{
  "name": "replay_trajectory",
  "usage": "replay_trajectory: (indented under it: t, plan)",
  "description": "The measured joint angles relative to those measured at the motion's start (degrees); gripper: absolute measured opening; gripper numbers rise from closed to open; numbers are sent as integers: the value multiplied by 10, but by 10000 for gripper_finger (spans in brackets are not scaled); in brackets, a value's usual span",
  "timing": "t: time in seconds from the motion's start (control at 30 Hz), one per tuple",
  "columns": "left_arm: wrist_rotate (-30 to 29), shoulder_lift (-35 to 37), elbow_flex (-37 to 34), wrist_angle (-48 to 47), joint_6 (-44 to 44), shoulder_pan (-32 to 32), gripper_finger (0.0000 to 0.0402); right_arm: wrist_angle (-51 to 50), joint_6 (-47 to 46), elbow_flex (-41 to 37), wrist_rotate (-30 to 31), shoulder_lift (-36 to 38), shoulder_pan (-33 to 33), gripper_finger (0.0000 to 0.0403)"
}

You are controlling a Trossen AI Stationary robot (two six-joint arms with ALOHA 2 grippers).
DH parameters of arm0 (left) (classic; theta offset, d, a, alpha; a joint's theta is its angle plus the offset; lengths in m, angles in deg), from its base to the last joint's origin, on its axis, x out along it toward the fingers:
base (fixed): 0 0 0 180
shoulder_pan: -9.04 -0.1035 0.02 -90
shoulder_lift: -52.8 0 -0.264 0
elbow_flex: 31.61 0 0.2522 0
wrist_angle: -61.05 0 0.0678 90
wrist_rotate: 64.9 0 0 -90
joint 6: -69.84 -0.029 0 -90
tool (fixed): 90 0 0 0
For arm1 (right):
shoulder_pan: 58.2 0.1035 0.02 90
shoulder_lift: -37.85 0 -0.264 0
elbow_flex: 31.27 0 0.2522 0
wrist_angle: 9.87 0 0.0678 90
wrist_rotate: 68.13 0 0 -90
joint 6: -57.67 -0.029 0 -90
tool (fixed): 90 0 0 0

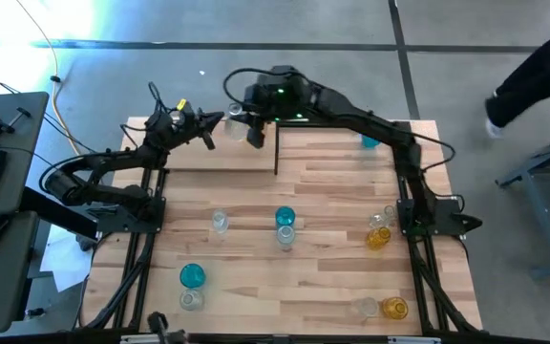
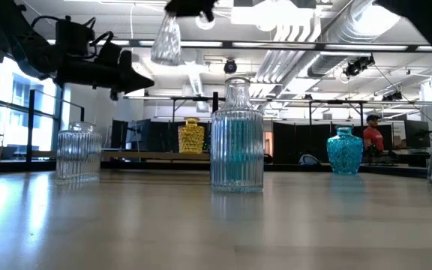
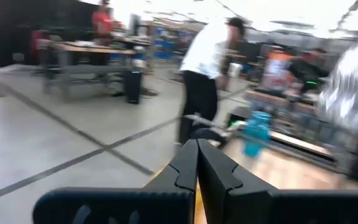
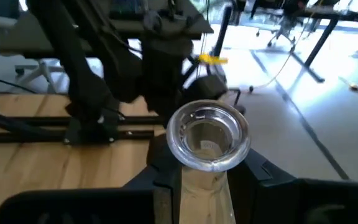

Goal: Sort vases onto shelf
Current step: Put the transparent vase on the shelf

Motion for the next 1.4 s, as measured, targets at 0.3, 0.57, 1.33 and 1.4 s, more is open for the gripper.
replay_trajectory:
  t: [0.3,0.57,1.33,1.4]
  plan:
    - [-29,53,-45,56,34,-60,0,72,-13,-40,-49,-61,-47,63]
    - [-27,81,-53,52,36,-62,0,93,-16,-41,-75,-127,-54,63]
    - [-16,81,-53,51,38,-61,0,140,-5,-41,-63,-193,-47,63]
    - [-16,81,-53,51,38,-61,0,144,-4,-41,-60,-196,-47,63]
